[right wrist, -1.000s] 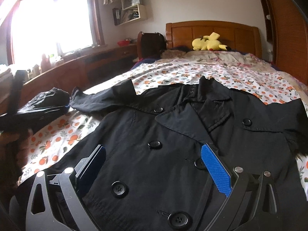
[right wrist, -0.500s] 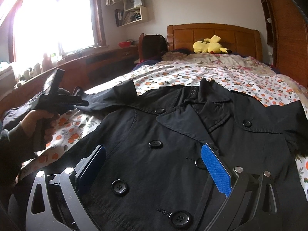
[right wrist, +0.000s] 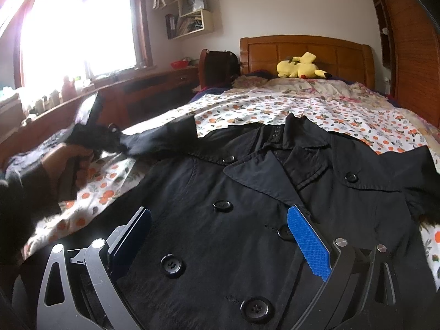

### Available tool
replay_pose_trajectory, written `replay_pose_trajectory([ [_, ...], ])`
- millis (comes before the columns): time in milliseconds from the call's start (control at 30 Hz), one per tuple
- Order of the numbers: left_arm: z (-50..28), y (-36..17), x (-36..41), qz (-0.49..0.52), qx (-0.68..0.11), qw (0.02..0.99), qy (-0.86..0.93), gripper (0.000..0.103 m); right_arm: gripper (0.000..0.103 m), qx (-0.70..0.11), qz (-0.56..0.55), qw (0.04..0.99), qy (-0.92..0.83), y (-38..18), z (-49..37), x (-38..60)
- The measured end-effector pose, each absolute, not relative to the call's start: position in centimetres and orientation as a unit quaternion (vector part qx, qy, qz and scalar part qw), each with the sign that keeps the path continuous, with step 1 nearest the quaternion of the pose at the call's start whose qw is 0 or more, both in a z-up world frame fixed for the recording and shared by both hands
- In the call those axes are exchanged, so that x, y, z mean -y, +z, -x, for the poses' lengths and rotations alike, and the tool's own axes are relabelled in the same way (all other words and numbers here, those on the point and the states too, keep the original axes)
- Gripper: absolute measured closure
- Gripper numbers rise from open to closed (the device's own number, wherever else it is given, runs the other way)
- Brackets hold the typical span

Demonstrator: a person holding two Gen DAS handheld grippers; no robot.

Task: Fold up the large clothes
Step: 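Grasp the coat sleeve nearest the left tool with the left tool, then fold the held sleeve across the coat front with the left tool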

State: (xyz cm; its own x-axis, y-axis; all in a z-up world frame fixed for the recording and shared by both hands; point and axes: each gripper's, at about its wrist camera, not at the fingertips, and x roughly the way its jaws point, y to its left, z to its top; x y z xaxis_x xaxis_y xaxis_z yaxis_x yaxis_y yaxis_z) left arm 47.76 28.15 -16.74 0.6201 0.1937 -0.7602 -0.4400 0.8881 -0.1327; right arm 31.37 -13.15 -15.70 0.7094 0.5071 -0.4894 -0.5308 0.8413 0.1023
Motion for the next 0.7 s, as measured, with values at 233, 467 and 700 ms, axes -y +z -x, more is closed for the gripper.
replay_pose_trajectory([
  [233,-46.7,-9.6,-18.2,0.072,-0.354,0.927,0.1,0.103,0.007,-0.261,0.027,0.923,0.281,-14.8,-30.6,15.6],
  [467,-43.8,-8.4,-8.8,0.007,-0.357,0.934,0.031,0.102,0.007,-0.242,0.031,0.942,0.23,-13.3,-30.3,20.8],
  [700,-41.1,-12.2,-6.3,-0.011,-0.378,0.925,0.023,0.098,0.007,-0.239,0.017,0.95,0.202,-11.9,-31.0,23.9],
])
